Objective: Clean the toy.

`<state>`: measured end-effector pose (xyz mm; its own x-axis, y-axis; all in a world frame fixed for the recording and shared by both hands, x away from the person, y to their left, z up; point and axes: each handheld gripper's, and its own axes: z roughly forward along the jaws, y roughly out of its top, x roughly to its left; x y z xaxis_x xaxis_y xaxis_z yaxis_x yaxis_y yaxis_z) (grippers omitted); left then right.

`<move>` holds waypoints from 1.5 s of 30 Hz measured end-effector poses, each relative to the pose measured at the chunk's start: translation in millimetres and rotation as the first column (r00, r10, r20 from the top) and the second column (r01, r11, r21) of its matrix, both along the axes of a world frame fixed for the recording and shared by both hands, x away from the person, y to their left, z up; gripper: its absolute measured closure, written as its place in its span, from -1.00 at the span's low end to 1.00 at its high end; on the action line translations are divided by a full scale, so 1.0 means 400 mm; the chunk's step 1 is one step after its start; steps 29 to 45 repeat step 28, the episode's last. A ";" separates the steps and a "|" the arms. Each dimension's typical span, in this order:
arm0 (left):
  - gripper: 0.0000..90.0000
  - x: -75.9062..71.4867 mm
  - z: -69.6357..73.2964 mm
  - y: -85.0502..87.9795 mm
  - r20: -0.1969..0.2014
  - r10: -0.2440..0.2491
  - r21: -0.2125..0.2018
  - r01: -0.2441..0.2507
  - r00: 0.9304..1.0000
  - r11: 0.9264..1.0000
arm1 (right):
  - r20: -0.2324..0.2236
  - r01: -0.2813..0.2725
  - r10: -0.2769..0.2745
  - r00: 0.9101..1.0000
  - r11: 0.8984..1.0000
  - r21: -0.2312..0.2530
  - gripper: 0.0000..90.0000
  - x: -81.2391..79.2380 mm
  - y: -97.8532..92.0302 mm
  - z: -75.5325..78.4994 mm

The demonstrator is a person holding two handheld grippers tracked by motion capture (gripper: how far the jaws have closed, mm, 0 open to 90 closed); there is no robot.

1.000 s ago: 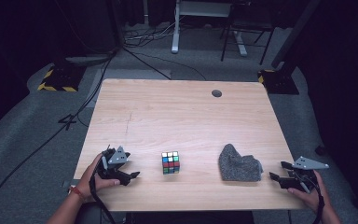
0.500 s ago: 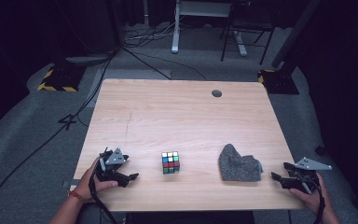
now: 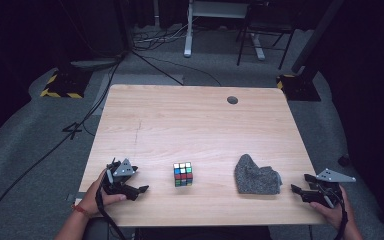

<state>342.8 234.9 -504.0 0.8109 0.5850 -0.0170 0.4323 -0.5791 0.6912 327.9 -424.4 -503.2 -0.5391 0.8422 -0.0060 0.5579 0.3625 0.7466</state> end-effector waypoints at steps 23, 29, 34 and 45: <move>-0.63 0.001 0.000 0.001 0.000 0.011 0.000 -0.011 1.000 1.000 | 0.001 0.007 -0.007 1.000 1.000 -0.001 -0.47 -0.001 0.001 0.000; -0.63 0.002 0.000 0.001 0.001 0.015 0.000 -0.015 1.000 1.000 | 0.001 0.007 -0.007 1.000 1.000 -0.001 -0.47 -0.001 0.001 0.000; -0.63 0.002 0.000 0.001 0.001 0.015 0.000 -0.015 1.000 1.000 | 0.001 0.007 -0.007 1.000 1.000 -0.001 -0.47 -0.001 0.001 0.000; -0.63 0.002 0.000 0.001 0.001 0.015 0.000 -0.015 1.000 1.000 | 0.001 0.007 -0.007 1.000 1.000 -0.001 -0.47 -0.001 0.001 0.000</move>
